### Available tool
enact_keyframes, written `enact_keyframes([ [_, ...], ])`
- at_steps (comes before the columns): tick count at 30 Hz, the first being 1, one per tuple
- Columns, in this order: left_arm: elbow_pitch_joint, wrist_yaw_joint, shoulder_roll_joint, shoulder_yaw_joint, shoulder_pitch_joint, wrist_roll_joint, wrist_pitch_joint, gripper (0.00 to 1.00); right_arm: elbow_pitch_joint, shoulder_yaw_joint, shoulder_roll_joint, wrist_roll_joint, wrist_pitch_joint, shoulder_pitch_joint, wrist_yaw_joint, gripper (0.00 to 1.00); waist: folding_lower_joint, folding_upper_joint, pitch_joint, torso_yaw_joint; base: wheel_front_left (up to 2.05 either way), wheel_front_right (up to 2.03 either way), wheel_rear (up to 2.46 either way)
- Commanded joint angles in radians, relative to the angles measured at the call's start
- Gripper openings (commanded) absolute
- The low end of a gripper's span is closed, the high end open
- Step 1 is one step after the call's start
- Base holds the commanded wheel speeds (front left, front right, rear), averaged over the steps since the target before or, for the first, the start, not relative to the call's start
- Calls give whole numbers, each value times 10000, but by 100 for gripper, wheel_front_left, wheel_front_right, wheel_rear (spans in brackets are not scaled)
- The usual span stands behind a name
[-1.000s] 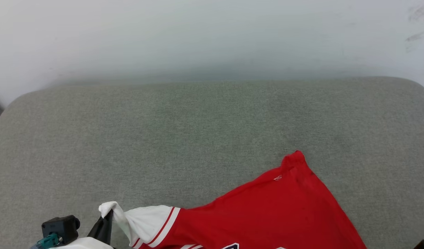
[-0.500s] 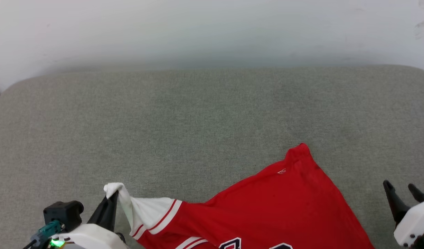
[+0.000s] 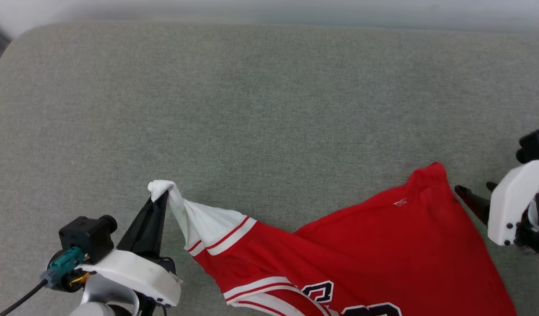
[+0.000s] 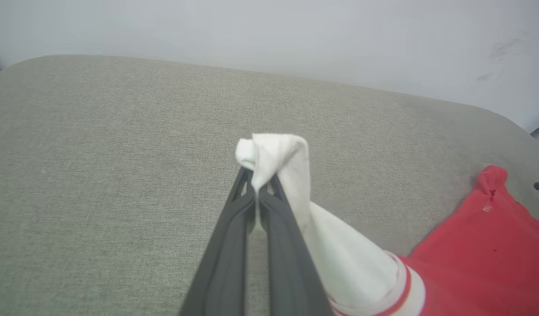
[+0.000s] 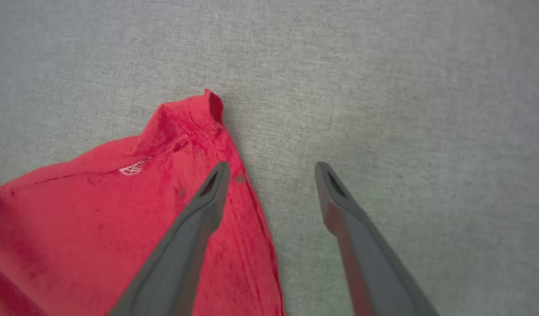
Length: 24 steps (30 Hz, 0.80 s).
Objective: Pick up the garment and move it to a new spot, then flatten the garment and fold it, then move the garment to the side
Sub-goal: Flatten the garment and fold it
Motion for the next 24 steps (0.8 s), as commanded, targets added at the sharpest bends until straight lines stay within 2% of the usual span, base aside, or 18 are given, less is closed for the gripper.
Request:
enact_keyframes([
  [1, -23, -62, -79, -23, -227, 63, -95, 0, -138, 232, 43, -61, 572, -414, -3, 100, -2, -1, 491, 420, 0, 0, 0],
  [3, 40, -138, -145, -47, -336, 44, -137, 0, -91, 539, 82, -110, 1244, -749, -3, 100, -2, -1, 720, 526, 0, 0, 0],
  [7, 169, -330, -234, -110, -589, 60, -224, 0, 208, 1199, 60, -219, 1833, -1467, -3, 100, -2, -1, 1117, 715, 0, 0, 0],
  [13, 345, -456, -312, -156, -776, 59, -313, 0, 1715, 2144, -67, -409, 2970, -1853, -8, 100, -2, -1, 1397, 816, 0, 0, 0],
  [14, 384, -483, -324, -167, -788, 63, -323, 0, 1922, 2300, -65, -395, 3193, -1816, -8, 80, -2, -1, 1402, 831, 0, 0, 0],
  [15, 421, -505, -342, -177, -810, 65, -339, 0, 2022, 2407, -21, -332, 3279, -1814, -5, 36, -2, -1, 1403, 839, 0, 0, 0],
  [16, 467, -526, -359, -189, -823, 65, -358, 0, 2107, 2478, 58, -263, 3326, -1835, -5, 0, -2, -1, 1373, 841, 0, 0, 0],
  [24, 780, -453, -226, -103, -697, 85, -453, 0, 1852, 2551, 10, -255, 2247, -2376, -4, 0, -2, -1, 658, 557, 0, 0, 0],
])
